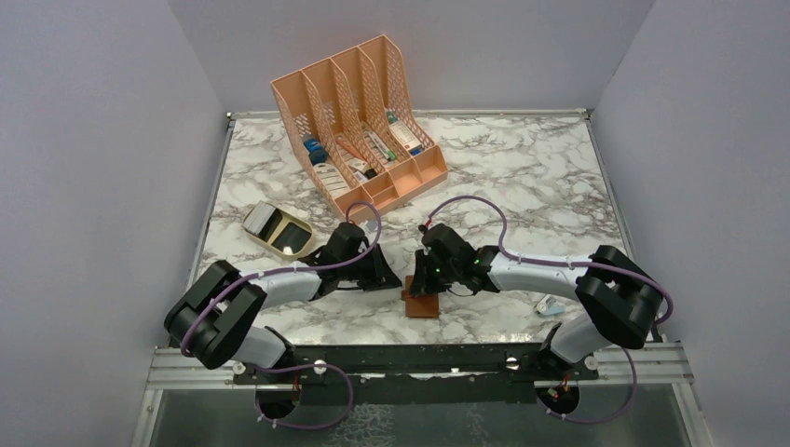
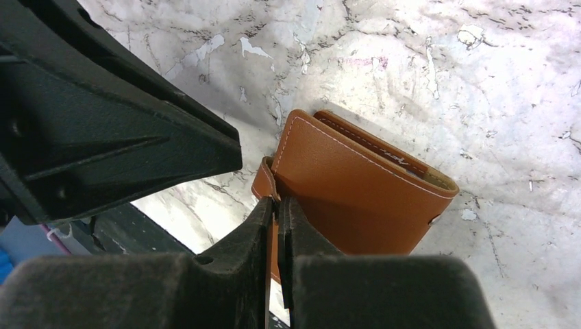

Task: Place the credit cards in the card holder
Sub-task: Close the card holder at the center of the board.

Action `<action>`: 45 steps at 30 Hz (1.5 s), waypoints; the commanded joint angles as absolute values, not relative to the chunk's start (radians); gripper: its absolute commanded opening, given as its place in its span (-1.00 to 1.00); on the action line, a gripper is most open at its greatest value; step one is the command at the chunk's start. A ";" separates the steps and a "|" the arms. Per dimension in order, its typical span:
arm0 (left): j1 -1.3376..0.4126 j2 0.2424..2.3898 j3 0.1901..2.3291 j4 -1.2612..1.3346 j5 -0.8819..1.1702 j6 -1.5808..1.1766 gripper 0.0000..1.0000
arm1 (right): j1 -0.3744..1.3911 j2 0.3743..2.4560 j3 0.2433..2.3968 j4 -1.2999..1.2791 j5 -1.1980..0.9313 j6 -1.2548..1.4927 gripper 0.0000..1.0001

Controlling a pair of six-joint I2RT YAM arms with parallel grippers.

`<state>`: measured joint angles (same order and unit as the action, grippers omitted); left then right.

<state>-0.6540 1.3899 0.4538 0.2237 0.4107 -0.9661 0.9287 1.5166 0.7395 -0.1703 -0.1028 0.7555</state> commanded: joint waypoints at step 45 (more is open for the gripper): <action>-0.653 1.548 0.528 0.320 0.459 -0.935 -0.70 | 0.936 1.430 0.684 -0.085 -0.145 0.863 -0.79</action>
<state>-0.6537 1.5612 0.5423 0.3038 0.4614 -0.9504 0.9287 1.4647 0.6949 -0.1127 -0.1551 0.8490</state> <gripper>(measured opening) 0.150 0.140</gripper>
